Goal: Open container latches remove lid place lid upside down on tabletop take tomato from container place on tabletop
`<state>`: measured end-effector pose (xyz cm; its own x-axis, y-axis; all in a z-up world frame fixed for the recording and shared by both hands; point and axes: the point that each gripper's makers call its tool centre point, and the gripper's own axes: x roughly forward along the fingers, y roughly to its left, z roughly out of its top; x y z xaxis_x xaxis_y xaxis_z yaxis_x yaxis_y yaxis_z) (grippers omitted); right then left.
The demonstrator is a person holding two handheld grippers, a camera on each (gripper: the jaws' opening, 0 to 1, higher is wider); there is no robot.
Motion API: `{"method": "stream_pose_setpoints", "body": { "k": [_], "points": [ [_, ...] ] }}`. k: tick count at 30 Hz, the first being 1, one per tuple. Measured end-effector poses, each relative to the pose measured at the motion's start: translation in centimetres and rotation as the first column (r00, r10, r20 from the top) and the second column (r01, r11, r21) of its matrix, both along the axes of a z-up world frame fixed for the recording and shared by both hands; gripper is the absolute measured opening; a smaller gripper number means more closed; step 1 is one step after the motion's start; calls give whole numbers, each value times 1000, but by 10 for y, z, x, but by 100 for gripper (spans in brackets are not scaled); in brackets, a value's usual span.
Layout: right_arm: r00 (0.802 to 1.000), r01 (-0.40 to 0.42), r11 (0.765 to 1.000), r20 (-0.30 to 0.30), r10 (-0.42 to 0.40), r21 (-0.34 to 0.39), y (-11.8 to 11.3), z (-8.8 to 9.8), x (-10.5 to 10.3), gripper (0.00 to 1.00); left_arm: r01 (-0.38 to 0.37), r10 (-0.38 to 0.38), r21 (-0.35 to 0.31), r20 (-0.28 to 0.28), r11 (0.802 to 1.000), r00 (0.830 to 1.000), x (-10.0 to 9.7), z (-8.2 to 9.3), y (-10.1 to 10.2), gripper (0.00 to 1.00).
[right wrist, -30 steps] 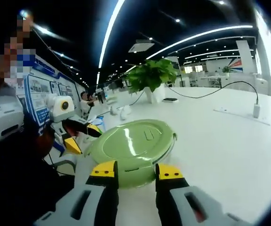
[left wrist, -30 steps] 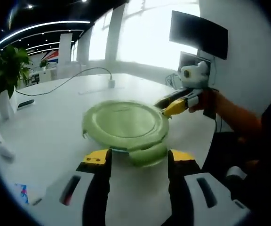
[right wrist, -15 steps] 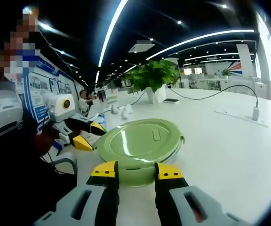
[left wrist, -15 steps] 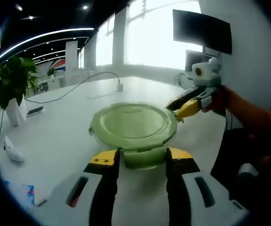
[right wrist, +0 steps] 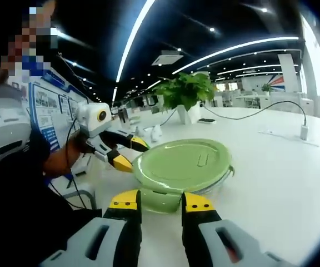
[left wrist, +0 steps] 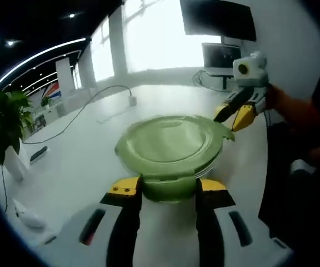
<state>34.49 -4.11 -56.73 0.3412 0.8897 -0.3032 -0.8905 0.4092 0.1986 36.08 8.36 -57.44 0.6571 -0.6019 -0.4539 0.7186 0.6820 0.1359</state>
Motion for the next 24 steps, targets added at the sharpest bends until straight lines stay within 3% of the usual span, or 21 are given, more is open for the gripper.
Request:
{"method": "stream_pose_setpoints", "body": {
  "k": [8,13,18,20,24],
  "points": [
    [1000,26,999,2,-26,25,14,0,-13,21,172,-172,12,-22,985,985,14,0,13,30],
    [1000,25,998,-5,-25,50,25,0,-21,21,283,-281,34,-46,959,959,23,0,19,30],
    [1000,21,997,-14,-20,75,37,1,-27,21,391,-389,0,-97,920,916,33,-2,24,30],
    [1000,14,997,-19,-13,82,44,1,-30,21,397,-398,-36,-142,917,906,38,-6,28,30],
    [1000,4,997,-1,-4,75,52,1,-33,21,398,-402,-55,-145,916,904,48,-10,32,31]
  ]
}}
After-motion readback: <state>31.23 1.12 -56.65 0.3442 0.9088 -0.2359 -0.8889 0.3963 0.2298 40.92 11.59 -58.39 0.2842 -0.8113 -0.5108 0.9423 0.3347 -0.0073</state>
